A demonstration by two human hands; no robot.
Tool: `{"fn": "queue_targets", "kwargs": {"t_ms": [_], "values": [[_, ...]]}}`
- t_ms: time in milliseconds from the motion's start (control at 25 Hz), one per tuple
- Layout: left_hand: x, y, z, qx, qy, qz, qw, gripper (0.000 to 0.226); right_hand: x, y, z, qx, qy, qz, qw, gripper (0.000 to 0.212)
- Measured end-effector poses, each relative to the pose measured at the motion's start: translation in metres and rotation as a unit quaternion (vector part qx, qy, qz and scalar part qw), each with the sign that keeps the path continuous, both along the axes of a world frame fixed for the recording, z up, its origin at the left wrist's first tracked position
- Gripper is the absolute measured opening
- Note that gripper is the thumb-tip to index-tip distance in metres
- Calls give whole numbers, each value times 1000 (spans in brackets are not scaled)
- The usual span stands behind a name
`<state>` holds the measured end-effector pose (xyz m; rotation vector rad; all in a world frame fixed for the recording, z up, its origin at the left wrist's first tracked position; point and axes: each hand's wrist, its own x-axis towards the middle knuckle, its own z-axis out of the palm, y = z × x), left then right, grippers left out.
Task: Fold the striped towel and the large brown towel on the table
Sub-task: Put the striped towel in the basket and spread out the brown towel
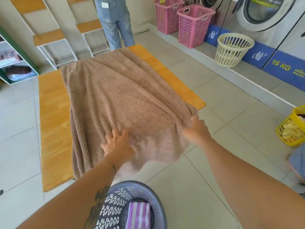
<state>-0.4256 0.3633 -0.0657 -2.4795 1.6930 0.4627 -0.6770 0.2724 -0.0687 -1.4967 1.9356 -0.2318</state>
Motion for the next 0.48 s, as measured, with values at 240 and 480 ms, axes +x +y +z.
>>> {"fn": "queue_targets", "kwargs": {"t_ms": [240, 480], "values": [[53, 36, -18, -63, 29, -2, 998, 20, 71, 18, 4, 32, 38, 182, 982, 76], [71, 75, -5, -22, 201, -74, 977, 24, 114, 51, 22, 73, 126, 185, 972, 78]]}}
